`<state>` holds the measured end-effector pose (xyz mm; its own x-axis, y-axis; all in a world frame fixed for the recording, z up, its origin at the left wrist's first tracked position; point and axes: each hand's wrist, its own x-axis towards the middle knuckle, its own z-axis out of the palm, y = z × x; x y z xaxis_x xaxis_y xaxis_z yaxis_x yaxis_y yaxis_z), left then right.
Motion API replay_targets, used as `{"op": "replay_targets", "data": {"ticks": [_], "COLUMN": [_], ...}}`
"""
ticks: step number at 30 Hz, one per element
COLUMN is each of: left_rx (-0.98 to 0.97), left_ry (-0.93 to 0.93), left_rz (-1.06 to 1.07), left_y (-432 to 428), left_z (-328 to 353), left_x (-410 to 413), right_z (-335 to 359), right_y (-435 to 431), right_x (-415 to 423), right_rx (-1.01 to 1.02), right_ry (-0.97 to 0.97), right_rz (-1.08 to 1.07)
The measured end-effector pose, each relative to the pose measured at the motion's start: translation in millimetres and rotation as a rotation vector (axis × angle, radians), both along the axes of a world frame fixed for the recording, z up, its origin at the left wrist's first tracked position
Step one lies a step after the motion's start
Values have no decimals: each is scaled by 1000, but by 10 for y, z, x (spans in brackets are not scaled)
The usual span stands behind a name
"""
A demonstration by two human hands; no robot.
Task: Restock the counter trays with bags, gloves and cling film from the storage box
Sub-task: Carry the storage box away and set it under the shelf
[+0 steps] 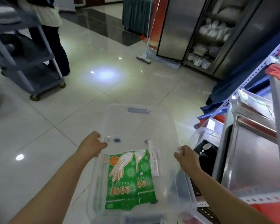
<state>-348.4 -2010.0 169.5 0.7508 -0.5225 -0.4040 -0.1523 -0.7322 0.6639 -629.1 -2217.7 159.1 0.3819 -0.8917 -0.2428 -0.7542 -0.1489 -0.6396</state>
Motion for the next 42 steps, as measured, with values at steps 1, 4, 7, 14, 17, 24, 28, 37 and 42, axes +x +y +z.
{"op": "replay_targets", "data": {"ticks": [1,4,7,14,17,24,28,37,42], "left_rx": [4,27,51,61,54,119,133,197,295], "left_ry": [13,32,-4,-45,-47,-63,-83,-35,41], "left_rz": [-8,-57,-123,-274,-323,-424,-466,-592,-698], "left_y": [-150,-586,-1074,-2410,-3061,-4647,-5423,-6999,-7821], "left_z": [-6,8,54,41,-6,-100,-212,-875,-1571], "left_x": [195,731,1215,1740,1830,1963,2083,2376,2489], "right_z": [-16,-36,-21,-27,-117,-395,-479,-986,-1544], "right_y": [-130,-474,-797,-1625,-2129,-3415,-4118,-5297,-5797], "right_x": [167,605,991,1314,1364,1452,1560,1749,1850], "right_rx": [9,24,34,34,37,89,131,229,277], "right_ry": [0,26,21,38,49,62,92,175,258], "right_rz": [-12,-47,-100,-220,-268,-340,-351,-477,-587]}}
